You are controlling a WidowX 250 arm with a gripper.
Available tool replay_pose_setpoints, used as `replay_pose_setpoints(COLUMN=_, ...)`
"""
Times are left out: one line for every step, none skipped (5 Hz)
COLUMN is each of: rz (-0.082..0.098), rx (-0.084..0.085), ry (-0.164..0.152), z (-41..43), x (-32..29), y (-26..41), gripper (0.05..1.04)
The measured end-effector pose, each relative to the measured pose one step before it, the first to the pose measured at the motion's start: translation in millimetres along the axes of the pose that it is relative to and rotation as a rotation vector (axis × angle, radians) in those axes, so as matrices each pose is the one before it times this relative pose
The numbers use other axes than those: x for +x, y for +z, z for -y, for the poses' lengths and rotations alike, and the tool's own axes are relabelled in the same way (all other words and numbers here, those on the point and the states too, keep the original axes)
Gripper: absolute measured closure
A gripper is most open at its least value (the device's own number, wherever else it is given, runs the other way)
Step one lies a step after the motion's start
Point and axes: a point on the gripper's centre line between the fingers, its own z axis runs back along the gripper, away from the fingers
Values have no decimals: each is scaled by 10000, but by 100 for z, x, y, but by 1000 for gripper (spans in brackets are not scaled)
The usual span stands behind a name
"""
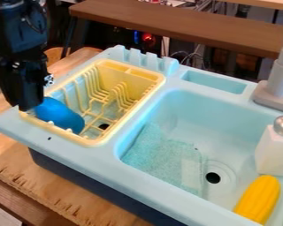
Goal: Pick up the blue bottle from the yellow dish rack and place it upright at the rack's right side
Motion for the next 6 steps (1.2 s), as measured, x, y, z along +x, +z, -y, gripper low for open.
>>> replay_pose_setpoints(rz=-268, rx=80, ry=-208, z=552, x=330, y=92, gripper=734)
replay_pose_setpoints(rz=312, rx=-99, ry=-77, z=555, x=953, y=780, gripper=734)
replay_pose_setpoints(rz=520, rx=-260, ry=-75, z=1358, x=2808, y=1691, gripper=734)
replay_pose_setpoints(rz=167, rx=-69, ry=188, z=1255, x=3462, y=1056, gripper=734)
replay_pose_setpoints(rz=-311, rx=-167, ry=-139, z=1219, x=3404, y=31, gripper=734)
replay_pose_setpoints(rz=-508, rx=-154, ry=236, z=647, x=2423, y=-191, gripper=734)
